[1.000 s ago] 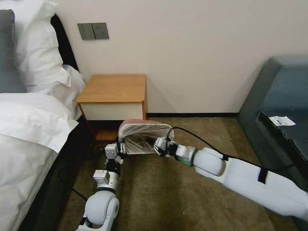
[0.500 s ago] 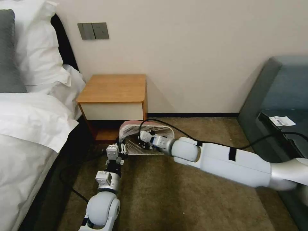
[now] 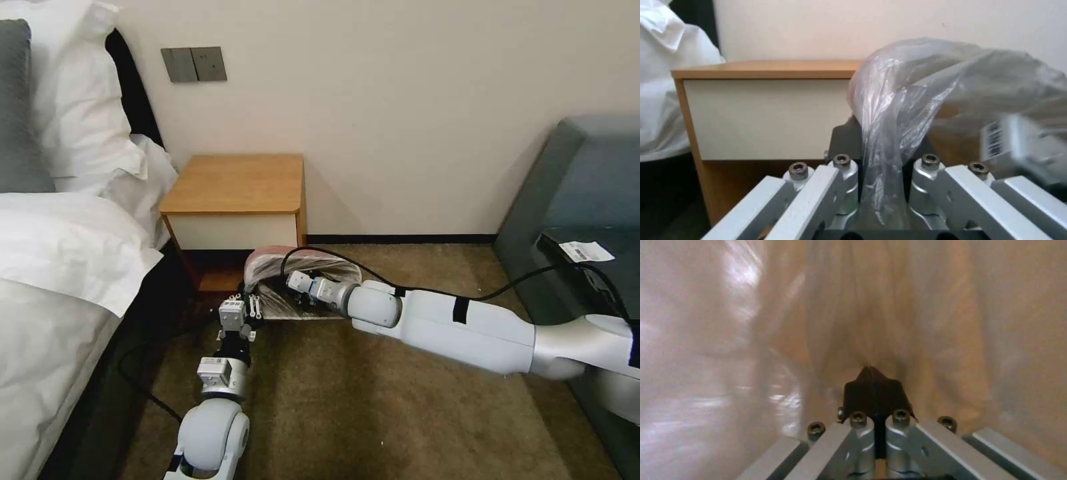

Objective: Pick up the garbage bag from the table and place it over the trash can.

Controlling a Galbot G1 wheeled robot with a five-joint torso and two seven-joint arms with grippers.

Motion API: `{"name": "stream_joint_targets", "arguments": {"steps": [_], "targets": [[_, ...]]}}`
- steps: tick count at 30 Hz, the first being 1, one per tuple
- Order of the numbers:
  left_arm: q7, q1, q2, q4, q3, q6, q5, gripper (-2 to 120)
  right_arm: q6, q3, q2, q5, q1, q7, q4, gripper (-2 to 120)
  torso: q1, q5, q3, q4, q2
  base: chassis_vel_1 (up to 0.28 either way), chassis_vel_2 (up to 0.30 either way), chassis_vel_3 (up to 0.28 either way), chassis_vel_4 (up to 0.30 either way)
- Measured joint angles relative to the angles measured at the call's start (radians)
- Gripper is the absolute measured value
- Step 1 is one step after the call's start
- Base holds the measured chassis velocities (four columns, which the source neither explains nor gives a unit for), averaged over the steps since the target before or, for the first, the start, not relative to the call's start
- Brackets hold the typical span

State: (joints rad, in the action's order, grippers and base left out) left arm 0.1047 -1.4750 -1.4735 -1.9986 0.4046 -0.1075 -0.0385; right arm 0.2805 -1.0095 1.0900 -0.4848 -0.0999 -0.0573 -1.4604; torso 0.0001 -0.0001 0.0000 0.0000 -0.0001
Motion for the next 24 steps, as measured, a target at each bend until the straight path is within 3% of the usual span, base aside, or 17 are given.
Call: {"name": "stream_joint_targets", "arguments": {"steps": [12,24], "targets": [[0.011,-0.131,-0.024,-0.098,0.003,-0.021,0.071,11,-0.011,0.009,0.042,0.012,-0.007,0.004,0.082,0,0.000,0.0001,0.000,0.0000,0.000,0.000,0.000,0.000,0.000],[0.014,-0.108,-0.046,-0.084,0.011,-0.023,0.087,11,-0.013,0.013,0.038,0.015,-0.018,-0.011,0.048,0,0.000,0.0001,0.000,0.0000,0.000,0.000,0.000,0.000,0.000]]}}
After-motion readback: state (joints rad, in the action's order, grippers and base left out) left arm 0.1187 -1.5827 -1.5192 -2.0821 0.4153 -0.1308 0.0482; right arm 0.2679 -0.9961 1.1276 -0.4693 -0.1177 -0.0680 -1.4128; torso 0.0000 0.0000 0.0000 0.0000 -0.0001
